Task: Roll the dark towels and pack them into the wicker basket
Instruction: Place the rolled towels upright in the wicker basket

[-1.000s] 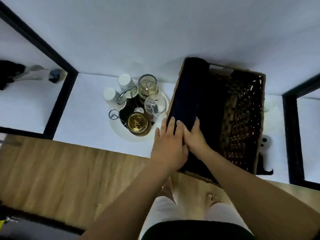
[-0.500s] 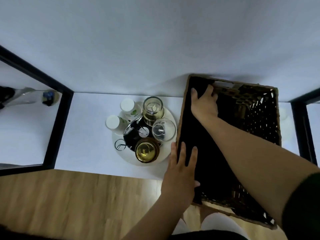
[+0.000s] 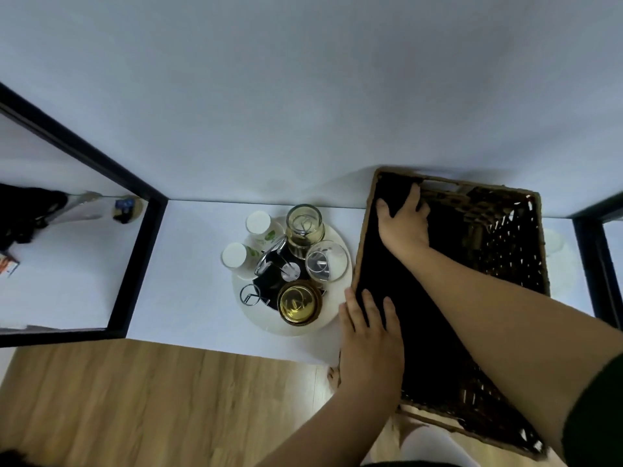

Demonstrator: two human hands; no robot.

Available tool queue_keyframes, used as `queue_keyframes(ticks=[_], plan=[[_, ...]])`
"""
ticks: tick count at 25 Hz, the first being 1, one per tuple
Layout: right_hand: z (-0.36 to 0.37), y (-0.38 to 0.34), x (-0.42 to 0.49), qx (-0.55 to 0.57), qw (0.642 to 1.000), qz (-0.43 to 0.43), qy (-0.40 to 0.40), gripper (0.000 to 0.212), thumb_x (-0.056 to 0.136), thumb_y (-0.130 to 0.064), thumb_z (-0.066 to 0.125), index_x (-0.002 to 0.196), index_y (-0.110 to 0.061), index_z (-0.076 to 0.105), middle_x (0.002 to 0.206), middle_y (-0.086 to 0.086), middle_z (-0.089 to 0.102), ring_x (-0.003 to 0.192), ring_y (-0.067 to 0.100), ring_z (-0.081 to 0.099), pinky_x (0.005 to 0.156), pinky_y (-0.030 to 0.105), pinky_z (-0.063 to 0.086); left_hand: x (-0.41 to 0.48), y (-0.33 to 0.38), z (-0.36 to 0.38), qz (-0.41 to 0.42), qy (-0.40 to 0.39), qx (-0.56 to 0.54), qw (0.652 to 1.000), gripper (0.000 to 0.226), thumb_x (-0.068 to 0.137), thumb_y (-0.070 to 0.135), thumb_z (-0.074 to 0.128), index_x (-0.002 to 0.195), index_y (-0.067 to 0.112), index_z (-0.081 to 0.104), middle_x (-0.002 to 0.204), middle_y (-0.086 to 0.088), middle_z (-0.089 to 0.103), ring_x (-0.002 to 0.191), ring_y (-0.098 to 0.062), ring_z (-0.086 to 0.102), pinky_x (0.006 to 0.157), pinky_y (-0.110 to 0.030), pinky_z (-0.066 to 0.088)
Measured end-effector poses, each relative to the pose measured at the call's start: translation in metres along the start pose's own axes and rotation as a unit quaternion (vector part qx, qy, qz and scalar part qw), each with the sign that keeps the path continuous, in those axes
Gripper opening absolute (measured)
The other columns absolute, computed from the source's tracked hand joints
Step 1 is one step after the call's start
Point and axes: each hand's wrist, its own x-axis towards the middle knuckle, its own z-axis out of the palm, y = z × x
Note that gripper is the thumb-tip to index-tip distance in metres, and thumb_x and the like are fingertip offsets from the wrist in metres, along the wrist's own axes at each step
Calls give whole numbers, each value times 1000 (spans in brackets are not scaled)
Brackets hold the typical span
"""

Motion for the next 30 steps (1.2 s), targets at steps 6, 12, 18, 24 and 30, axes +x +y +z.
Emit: queue_keyframes(ticks=[6, 12, 18, 24, 30], plan=[[-8, 63, -102, 12, 994, -59, -96, 74, 101, -45, 48, 159, -35, 4, 163, 12, 24, 143, 30, 36, 114, 40, 33, -12, -5, 4, 79, 34, 11, 996, 65, 105, 29, 34, 156, 3, 3, 164, -23, -5, 150, -39, -13, 121, -53, -5], [-16, 86, -166, 86, 988, -56, -118, 48, 106, -45, 35, 149, -27, 45, 155, 2, 43, 145, 17, 34, 122, 36, 24, -10, -16, 7, 99, 25, 15, 995, 83, 96, 26, 57, 158, 12, 4, 166, -12, 3, 153, -32, -2, 124, -48, 4], [-40, 105, -222, 89, 978, -34, -185, 59, 102, -60, 21, 131, -30, 64, 130, -4, 64, 121, 12, 57, 102, 26, 41, -31, -2, 4, 78, 58, -34, 995, 54, 93, 22, 58, 145, 14, 44, 147, -9, 43, 146, -26, 27, 120, -41, 23], [-137, 142, -266, 110, 979, -140, -94, 46, 108, -42, 27, 113, -26, 70, 105, -11, 67, 100, 4, 61, 81, 13, 41, -85, 75, -29, 119, 181, -51, 975, 37, 95, 24, 53, 132, 17, 52, 129, -3, 53, 124, -22, 47, 112, -40, 35], [-262, 246, -310, 50, 979, -191, 60, 41, 103, -36, 48, 138, -17, 58, 142, 0, 58, 130, 16, 53, 109, 27, 36, -157, 200, -47, 186, 257, -43, 948, 44, 100, 32, 49, 140, 13, 46, 140, -4, 47, 130, -24, 44, 110, -38, 36]])
